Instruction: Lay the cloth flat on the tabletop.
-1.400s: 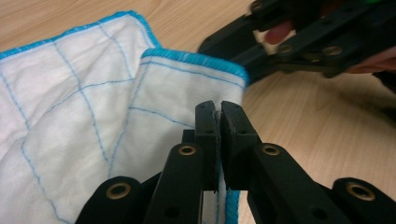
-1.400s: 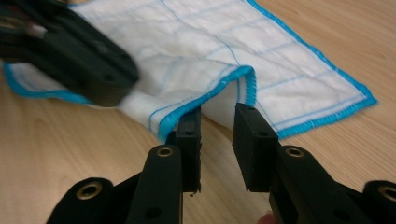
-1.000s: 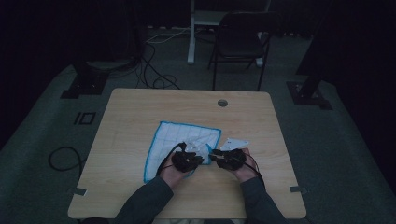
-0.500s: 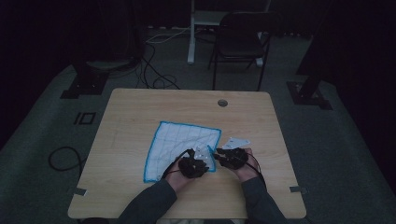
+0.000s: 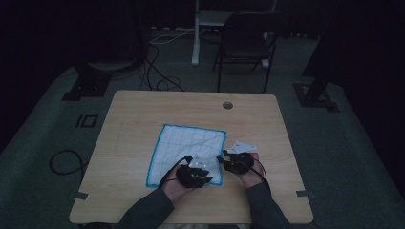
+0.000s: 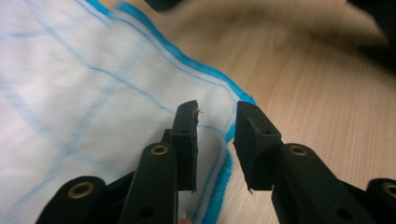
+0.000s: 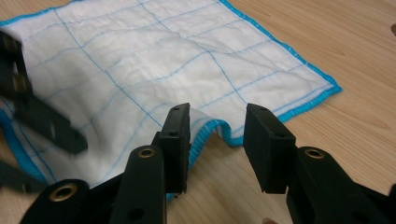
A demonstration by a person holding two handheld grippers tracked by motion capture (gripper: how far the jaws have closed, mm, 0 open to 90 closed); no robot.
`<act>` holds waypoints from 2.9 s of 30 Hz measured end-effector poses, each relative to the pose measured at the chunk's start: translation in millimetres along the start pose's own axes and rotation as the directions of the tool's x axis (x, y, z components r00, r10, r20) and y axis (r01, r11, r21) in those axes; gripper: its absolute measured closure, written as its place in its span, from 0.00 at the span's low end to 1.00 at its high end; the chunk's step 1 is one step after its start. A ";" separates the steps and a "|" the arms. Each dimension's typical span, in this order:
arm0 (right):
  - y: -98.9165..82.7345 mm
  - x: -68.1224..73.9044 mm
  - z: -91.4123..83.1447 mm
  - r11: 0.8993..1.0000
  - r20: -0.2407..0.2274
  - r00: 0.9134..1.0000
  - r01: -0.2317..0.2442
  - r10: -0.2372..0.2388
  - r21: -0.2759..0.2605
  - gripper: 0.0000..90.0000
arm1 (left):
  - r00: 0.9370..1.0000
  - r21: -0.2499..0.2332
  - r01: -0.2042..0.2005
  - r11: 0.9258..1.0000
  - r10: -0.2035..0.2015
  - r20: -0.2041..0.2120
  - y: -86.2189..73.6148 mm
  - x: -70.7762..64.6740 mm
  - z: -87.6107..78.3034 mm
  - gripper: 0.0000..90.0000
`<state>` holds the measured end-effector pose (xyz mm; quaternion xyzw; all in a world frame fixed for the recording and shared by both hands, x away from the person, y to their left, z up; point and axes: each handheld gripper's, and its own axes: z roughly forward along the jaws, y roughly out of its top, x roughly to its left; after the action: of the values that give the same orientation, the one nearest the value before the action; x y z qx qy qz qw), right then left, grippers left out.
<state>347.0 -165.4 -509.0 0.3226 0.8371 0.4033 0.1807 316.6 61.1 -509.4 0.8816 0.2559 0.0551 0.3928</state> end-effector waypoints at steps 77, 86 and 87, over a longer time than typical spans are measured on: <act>-33.5 3.2 15.9 0.996 -0.034 0.999 -0.026 0.029 0.087 0.47 | 0.890 -0.162 0.274 0.948 -0.314 -0.331 -77.2 91.1 -67.3 0.63; -34.1 1.2 15.2 0.996 -0.043 0.999 -0.029 0.032 0.084 0.48 | 0.877 -0.172 0.297 0.939 -0.339 -0.339 -78.1 99.8 -73.1 0.63; -34.1 1.1 15.2 0.996 -0.043 0.999 -0.028 0.032 0.084 0.48 | 0.877 -0.172 0.297 0.939 -0.339 -0.340 -77.8 100.3 -73.6 0.63</act>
<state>341.3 -172.0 -545.3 0.3333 0.8521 0.3775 0.1425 349.5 203.2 -525.4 0.7777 0.4620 0.1669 0.3922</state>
